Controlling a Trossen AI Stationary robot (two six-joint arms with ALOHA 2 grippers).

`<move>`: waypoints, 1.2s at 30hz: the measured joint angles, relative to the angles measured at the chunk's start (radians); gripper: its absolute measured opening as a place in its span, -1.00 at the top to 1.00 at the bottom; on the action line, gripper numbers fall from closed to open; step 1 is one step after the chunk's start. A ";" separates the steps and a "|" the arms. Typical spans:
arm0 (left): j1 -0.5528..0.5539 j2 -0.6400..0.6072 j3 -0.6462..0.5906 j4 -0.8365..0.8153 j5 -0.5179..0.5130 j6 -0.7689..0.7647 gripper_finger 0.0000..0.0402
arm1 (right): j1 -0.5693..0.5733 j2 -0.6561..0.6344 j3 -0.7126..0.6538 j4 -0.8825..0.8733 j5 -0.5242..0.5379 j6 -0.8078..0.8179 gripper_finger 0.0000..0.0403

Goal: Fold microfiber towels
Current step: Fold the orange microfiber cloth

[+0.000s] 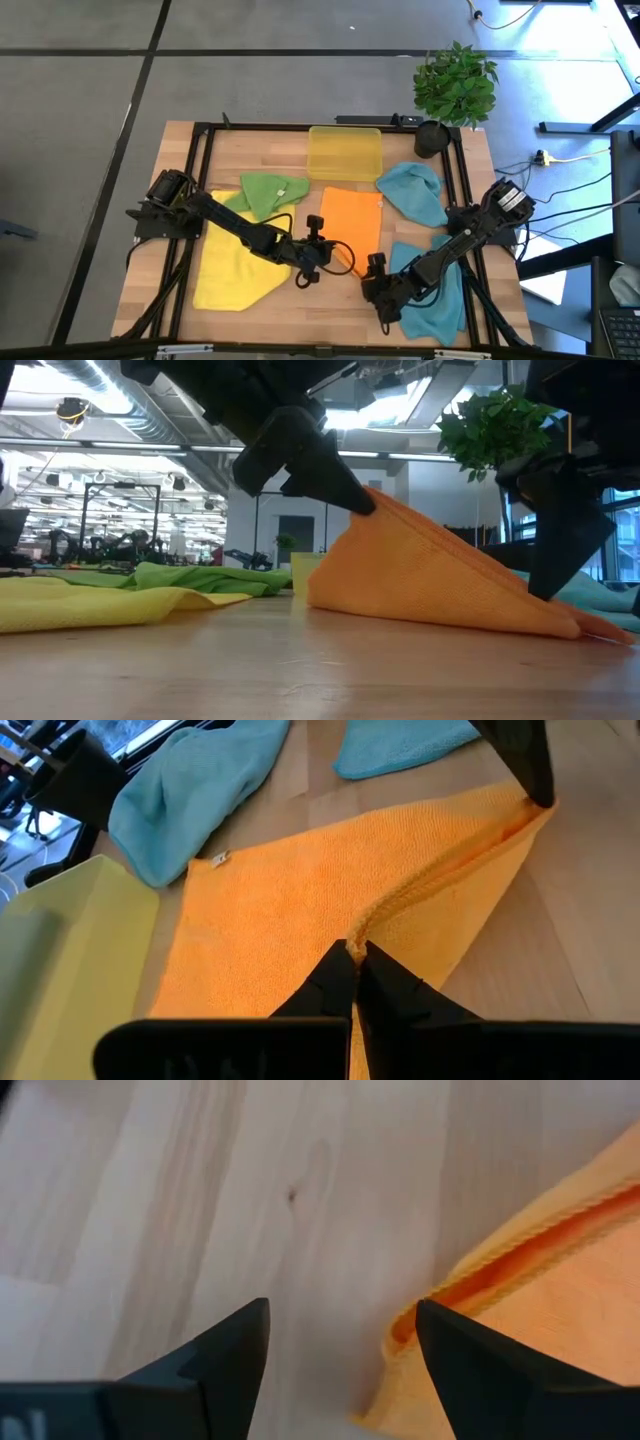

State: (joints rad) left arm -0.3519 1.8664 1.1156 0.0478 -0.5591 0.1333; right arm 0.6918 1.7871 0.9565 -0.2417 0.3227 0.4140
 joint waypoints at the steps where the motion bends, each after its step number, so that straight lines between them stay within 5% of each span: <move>1: 0.000 0.000 0.000 0.001 0.000 0.000 1.00 | 0.000 0.001 0.000 0.002 -0.001 0.002 -0.26; 22: -0.002 -0.086 0.000 0.000 0.000 -0.031 1.00 | 0.033 0.002 0.000 -0.034 -0.002 0.031 -0.26; 30: 0.000 -0.086 0.000 -0.005 0.000 -0.027 1.00 | 0.047 0.002 0.132 -0.262 0.130 0.048 -0.26; 36: 0.002 -0.086 0.000 -0.002 0.000 -0.026 1.00 | 0.046 0.002 0.178 -0.270 0.144 0.037 -0.26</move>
State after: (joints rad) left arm -0.3500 1.7805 1.1156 0.0460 -0.5594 0.1070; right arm 0.7375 1.7893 1.1343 -0.5114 0.4664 0.4513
